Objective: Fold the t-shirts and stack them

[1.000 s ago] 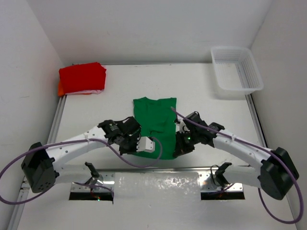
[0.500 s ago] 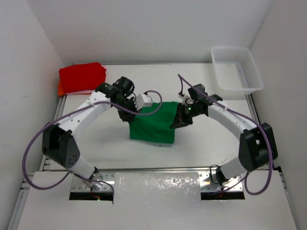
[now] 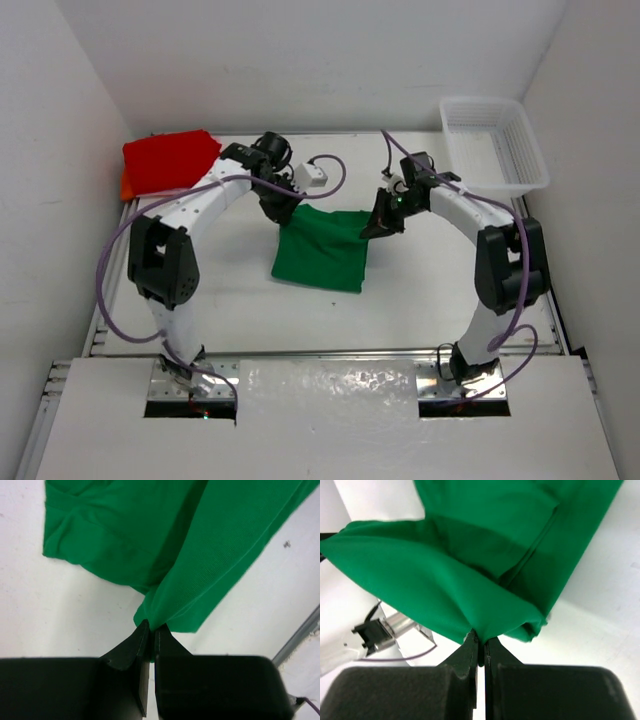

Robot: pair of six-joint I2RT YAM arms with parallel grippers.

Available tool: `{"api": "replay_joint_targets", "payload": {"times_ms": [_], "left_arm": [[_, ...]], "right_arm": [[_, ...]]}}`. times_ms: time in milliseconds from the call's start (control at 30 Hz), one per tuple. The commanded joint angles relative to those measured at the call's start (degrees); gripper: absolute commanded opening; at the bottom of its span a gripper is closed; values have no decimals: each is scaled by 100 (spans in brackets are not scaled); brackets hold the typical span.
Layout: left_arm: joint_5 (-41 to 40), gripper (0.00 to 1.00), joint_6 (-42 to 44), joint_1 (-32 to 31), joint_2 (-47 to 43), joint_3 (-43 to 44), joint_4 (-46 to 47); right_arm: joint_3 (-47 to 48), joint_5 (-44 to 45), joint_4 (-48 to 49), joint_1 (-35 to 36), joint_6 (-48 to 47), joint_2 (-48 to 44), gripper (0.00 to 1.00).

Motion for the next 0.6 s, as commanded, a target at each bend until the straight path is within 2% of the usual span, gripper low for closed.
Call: {"api": "replay_joint_targets", "payload": {"times_ms": [0, 267, 367, 400, 433, 500, 567], "left_arm": [[-72, 0, -264, 238, 384, 492, 366], [7, 1, -783, 599, 1449, 1547, 533], [-151, 10, -968, 652, 1616, 1495, 867], [-238, 14, -1020, 696, 1686, 1477, 955], [-300, 16, -1117, 731, 1722, 1451, 1051], [-545, 23, -1231, 810, 1870, 1389, 1376], [-678, 29, -1380, 871, 2003, 1415, 1735]], "right_arm": [[427, -42, 167, -132, -23, 319, 0], [910, 90, 685, -378, 311, 1190, 2], [1288, 125, 870, -457, 469, 1620, 15], [1419, 160, 931, -483, 539, 1743, 26], [1543, 195, 984, -492, 575, 1866, 31], [2017, 335, 1029, -545, 671, 2227, 35], [2664, 695, 1038, -606, 646, 2629, 34]]}}
